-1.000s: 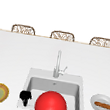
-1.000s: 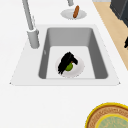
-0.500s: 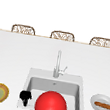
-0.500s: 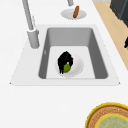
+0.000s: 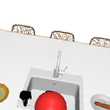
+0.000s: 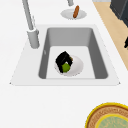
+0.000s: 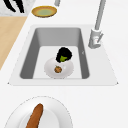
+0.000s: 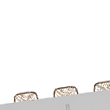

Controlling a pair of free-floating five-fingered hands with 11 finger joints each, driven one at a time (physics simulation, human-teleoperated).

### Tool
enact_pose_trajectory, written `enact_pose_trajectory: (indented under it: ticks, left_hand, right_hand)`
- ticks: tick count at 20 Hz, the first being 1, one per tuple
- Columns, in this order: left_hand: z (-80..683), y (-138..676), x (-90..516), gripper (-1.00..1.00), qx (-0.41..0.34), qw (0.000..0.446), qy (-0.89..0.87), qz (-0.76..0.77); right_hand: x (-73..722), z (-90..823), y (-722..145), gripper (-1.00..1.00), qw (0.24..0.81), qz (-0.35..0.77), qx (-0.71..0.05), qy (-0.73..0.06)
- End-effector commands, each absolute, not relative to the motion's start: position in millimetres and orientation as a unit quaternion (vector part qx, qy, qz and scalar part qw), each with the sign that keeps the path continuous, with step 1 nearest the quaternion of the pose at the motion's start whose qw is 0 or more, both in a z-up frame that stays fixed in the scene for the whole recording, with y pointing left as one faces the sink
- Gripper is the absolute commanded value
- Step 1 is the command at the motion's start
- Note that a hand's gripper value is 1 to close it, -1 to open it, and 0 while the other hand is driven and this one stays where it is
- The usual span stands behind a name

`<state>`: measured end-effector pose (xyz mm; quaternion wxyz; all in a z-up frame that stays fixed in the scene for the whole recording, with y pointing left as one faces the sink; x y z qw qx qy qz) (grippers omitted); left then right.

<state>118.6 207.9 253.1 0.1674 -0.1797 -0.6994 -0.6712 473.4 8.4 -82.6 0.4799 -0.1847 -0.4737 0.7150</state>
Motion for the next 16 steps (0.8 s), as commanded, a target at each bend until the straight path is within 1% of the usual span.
enact_pose_trajectory:
  ticks: [1,7,11,16]
  left_hand:
    - [253.1,207.9,118.6,0.00,-0.180,0.167,-0.699,-0.671]
    - [253.1,207.9,118.6,0.00,-0.180,0.167,-0.699,-0.671]
    - [253.1,207.9,118.6,0.00,-0.180,0.167,-0.699,-0.671]
    - [253.1,207.9,118.6,0.00,-0.180,0.167,-0.699,-0.671]
  right_hand:
    - [474.4,-64.6,5.6,1.00,0.511,0.692,-0.206,-0.468]
    - [473.7,-40.1,4.7,1.00,0.535,0.675,-0.234,-0.451]
    - [473.5,-26.0,1.0,1.00,0.543,0.669,-0.254,-0.439]
    - [472.1,-1.5,-10.5,1.00,0.543,0.668,-0.257,-0.439]
